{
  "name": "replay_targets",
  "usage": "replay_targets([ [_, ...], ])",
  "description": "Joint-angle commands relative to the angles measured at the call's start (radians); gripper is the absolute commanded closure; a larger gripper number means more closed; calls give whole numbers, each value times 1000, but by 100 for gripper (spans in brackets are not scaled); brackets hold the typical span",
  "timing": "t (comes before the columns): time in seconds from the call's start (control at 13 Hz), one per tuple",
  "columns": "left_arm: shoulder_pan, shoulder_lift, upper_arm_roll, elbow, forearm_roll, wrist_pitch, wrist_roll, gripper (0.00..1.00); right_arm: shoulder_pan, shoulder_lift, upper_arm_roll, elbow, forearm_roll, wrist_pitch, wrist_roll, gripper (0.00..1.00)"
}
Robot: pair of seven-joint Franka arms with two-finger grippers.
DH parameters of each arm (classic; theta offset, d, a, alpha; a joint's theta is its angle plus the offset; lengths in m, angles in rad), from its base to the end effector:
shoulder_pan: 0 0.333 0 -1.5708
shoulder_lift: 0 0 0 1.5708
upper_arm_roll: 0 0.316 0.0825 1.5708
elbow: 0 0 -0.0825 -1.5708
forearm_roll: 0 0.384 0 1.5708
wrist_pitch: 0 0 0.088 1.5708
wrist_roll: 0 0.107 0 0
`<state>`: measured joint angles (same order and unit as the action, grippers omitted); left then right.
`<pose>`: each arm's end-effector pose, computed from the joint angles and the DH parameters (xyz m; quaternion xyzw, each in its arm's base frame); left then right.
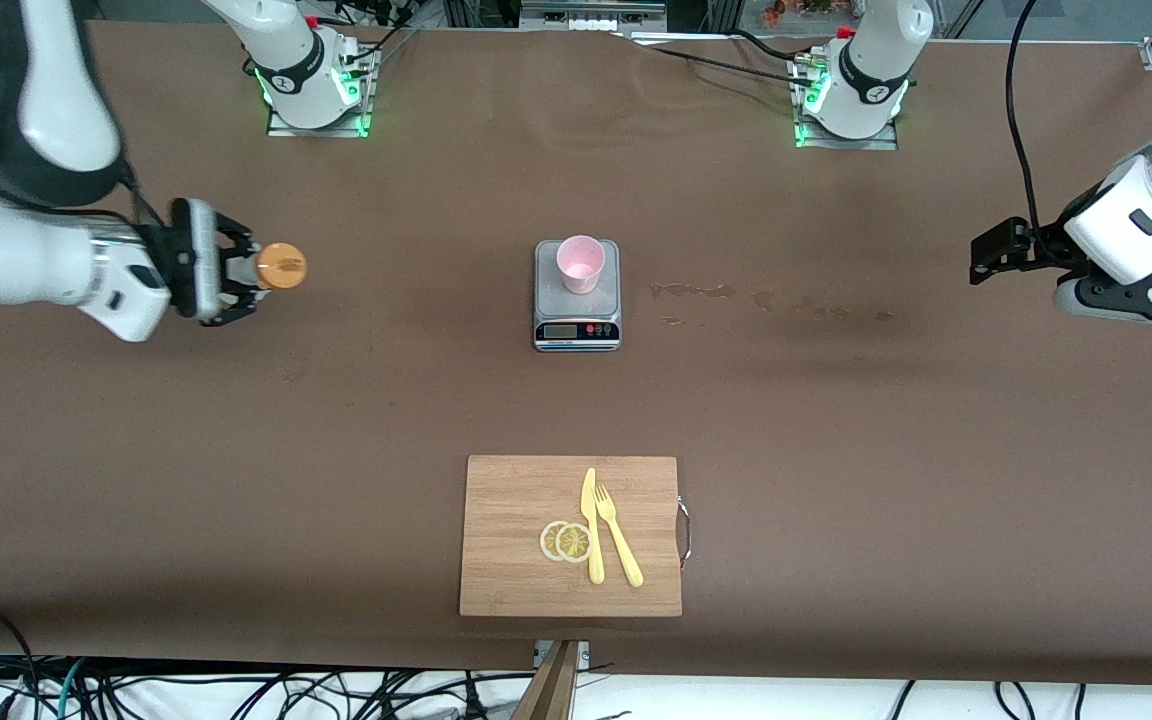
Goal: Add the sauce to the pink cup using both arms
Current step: 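Carry the sauce bottle back beside the scale with the right gripper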
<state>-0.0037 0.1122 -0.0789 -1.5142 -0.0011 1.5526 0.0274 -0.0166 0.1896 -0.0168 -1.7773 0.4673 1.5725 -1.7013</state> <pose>0.5833 -0.0459 0.5858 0.9978 -0.0548 -0.0368 0.0039 0.5725 0.0295 0.4336 -0.6753 -0.6759 -0.0487 0.2911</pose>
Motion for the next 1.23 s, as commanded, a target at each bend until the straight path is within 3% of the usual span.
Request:
replay_targets([
  [0.0, -1, 7, 1, 23, -5, -17, 8, 0, -123, 3, 17, -21, 89, -52, -205, 67],
  [0.31, -1, 7, 1, 23, -5, -17, 9, 0, -265, 135, -3, -19, 214, -103, -521, 67],
  [0.62, -1, 7, 1, 23, -4, -17, 8, 0, -273, 281, -67, -19, 335, -108, -722, 67],
  [0.92, -1, 7, 1, 23, -4, -17, 8, 0, -287, 335, -72, -21, 363, -115, -768, 64],
  [1.15, -2, 7, 1, 23, -4, -17, 8, 0, -286, 398, -72, -17, 431, -112, -817, 64],
])
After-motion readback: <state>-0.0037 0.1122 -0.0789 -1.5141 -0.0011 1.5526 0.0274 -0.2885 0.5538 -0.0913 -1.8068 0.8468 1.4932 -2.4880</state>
